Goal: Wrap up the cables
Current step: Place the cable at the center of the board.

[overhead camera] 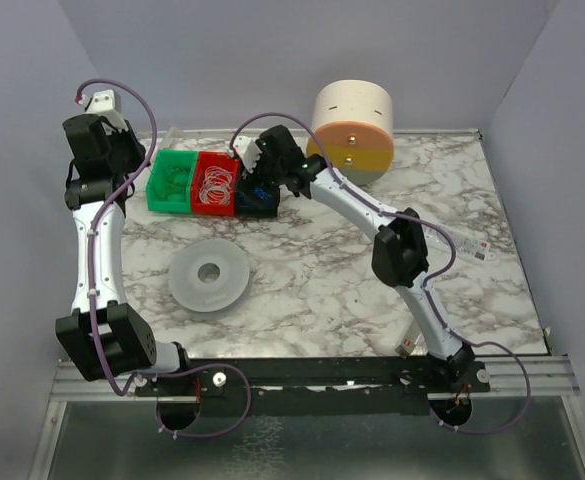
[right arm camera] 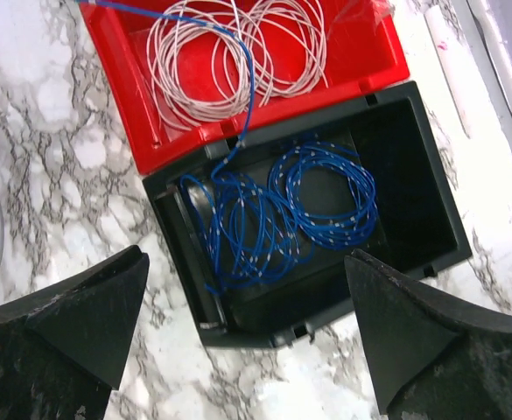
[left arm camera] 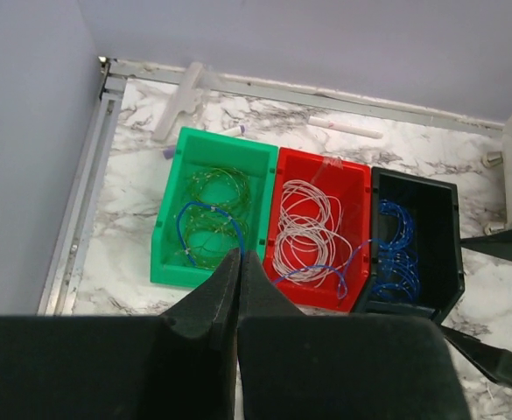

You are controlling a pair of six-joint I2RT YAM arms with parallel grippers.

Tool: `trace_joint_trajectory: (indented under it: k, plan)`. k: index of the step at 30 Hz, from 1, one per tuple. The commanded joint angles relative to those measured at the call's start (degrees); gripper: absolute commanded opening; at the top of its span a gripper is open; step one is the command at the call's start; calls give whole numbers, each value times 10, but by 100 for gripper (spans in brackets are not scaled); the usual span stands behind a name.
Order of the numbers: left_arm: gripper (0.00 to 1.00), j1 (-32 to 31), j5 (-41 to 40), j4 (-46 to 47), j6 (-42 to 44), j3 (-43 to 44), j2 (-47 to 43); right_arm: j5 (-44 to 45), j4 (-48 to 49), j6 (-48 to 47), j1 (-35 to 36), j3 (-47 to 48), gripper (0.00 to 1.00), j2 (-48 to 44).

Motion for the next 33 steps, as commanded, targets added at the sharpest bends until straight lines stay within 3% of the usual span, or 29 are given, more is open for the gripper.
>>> trace_joint_trajectory:
  k: [1,10,15,18,26,29,31,33]
  plan:
    - [0,6,46,27,-14,-20,-26,40,44,7,6,39,100,45]
    - [0,13,52,41,-24,-36,-36,42,56,7,8,29,92,80]
    - [0,16,56,44,-29,-36,-35,42,61,11,8,30,81,95]
    - [0,16,57,45,-31,-36,-34,37,59,8,8,39,63,104]
    - [0,17,63,49,-34,-39,-32,37,64,-1,9,50,61,119]
    - [0,18,62,50,-35,-39,-33,37,64,2,9,58,49,127]
    - [0,18,63,51,-36,-40,-33,39,64,3,9,64,32,132]
    - [0,18,64,53,-36,-41,-34,37,63,3,9,69,22,135]
